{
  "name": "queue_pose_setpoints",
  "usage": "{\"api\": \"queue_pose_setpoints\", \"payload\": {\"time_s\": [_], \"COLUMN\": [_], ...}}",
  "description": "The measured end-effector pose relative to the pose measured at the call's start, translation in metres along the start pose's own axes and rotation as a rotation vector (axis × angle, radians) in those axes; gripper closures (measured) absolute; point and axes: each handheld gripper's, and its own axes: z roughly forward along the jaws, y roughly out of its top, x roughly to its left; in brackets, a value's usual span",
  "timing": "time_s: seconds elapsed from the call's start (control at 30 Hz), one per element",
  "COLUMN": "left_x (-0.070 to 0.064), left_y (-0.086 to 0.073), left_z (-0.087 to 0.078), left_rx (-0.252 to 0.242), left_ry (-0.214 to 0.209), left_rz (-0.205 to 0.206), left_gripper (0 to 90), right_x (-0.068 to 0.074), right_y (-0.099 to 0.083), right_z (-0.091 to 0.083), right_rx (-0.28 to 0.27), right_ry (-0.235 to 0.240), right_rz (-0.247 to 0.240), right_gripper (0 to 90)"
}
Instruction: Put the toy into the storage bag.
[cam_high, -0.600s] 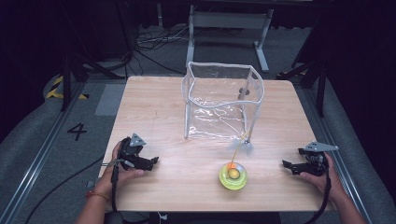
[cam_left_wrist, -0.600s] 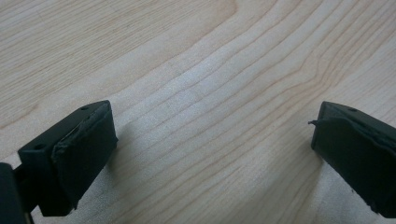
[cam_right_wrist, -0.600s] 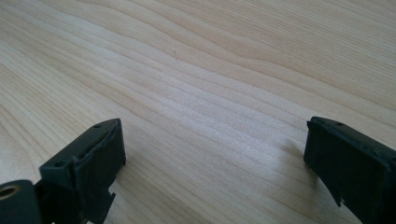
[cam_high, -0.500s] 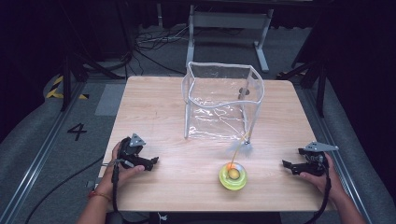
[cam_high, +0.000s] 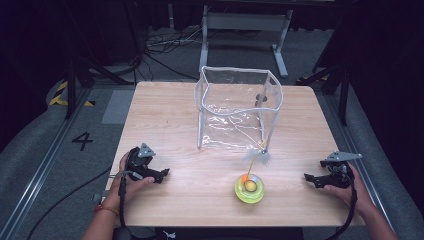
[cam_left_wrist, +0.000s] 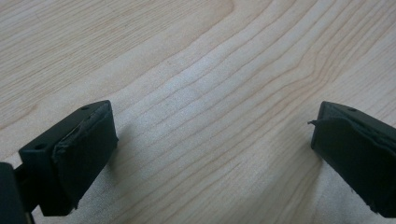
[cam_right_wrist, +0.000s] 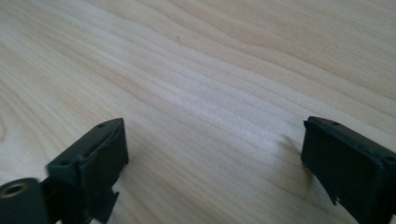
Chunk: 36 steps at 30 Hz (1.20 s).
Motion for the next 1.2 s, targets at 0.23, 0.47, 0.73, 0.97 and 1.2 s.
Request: {"api": "queue_pose_setpoints", "payload": {"time_s": [0.23, 0.47, 0.73, 0.97, 1.2], "left_x": [0.0, 0.0, 0.0, 0.0, 0.0], "left_y": [0.0, 0.0, 0.0, 0.0, 0.0], "left_z": [0.0, 0.0, 0.0, 0.0, 0.0], "left_rx": [0.0, 0.0, 0.0, 0.0, 0.0], "left_ry": [0.001, 0.0, 0.0, 0.0, 0.0], "left_rz": [0.001, 0.0, 0.0, 0.0, 0.0], "left_gripper": [0.6, 0.6, 0.6, 0.6, 0.6], "right_x": [0.01, 0.034, 0.06, 0.094, 0.125], "right_y": [0.012, 0.043, 0.074, 0.105, 0.13], "right_z": [-0.014, -0.029, -0.037, -0.057, -0.071], "right_rx": [0.078, 0.114, 0.132, 0.152, 0.172], "right_ry": [0.084, 0.152, 0.229, 0.255, 0.268], "right_rz": [-0.111, -0.223, -0.31, -0.397, -0.466], "right_gripper": [20.6, 20.5, 22.8, 28.3, 30.1]}}
